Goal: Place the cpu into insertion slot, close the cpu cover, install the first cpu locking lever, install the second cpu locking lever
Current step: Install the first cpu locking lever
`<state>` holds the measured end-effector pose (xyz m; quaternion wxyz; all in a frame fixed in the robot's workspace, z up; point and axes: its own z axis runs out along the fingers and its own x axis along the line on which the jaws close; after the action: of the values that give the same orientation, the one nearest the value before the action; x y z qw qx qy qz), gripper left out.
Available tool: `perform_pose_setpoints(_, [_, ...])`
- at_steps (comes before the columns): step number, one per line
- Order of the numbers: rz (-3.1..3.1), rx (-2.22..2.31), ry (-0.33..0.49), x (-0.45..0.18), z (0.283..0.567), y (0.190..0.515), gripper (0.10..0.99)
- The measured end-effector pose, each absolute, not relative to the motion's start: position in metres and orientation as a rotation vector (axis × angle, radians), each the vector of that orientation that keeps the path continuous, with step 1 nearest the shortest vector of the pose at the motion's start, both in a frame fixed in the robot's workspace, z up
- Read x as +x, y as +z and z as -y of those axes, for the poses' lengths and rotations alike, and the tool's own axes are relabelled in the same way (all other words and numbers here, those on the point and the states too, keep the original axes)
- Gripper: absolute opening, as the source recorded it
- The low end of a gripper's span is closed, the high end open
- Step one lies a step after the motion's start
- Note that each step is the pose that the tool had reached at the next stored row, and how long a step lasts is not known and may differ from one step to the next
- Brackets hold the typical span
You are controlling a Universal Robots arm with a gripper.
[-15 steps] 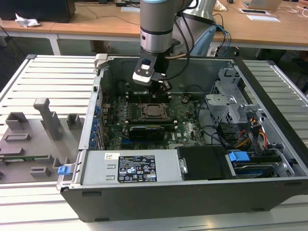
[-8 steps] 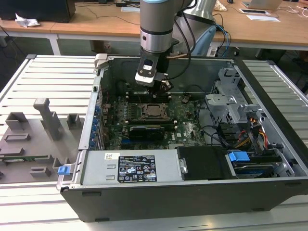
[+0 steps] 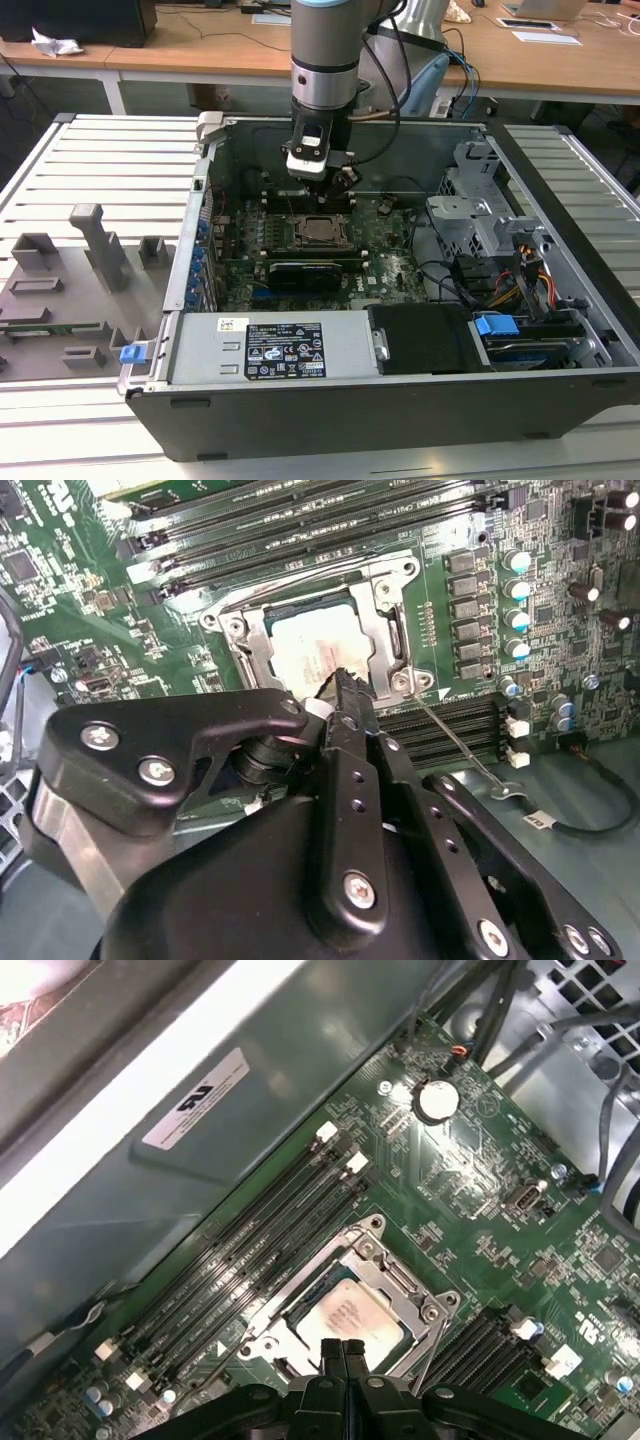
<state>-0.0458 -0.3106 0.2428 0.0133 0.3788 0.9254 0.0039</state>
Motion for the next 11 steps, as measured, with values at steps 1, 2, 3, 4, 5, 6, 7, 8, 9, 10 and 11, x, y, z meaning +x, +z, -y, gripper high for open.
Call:
perform_pose_setpoints(1, [-2.892, 1.158, 0.012, -0.0459, 0.3106, 0.2428, 0.106])
perform_pose_setpoints(2, [-2.899, 1.141, 0.013, -0.0459, 0.3106, 0.2428, 0.106])
perform_pose_setpoints(3, [-2.905, 1.125, 0.013, -0.0458, 0.3106, 0.2428, 0.106])
perform_pose_setpoints(4, [-2.909, 1.114, 0.013, -0.0458, 0.3106, 0.2428, 0.106])
perform_pose_setpoints(5, [-2.912, 1.106, 0.013, -0.0458, 0.3106, 0.2428, 0.106])
perform_pose_setpoints(6, [-2.916, 1.097, 0.013, -0.0458, 0.3106, 0.2428, 0.106])
perform_pose_setpoints(7, [-2.919, 1.089, 0.013, -0.0459, 0.3106, 0.2428, 0.106])
perform_pose_setpoints(8, [-2.928, 1.065, 0.014, -0.0459, 0.3106, 0.2428, 0.106])
perform_pose_setpoints(9, [-2.932, 1.054, 0.014, -0.0459, 0.3106, 0.2428, 0.106])
perform_pose_setpoints(10, [-2.935, 1.045, 0.014, -0.0459, 0.3106, 0.2428, 0.106])
perform_pose_setpoints(11, [-2.938, 1.036, 0.014, -0.0458, 0.3106, 0.2428, 0.106])
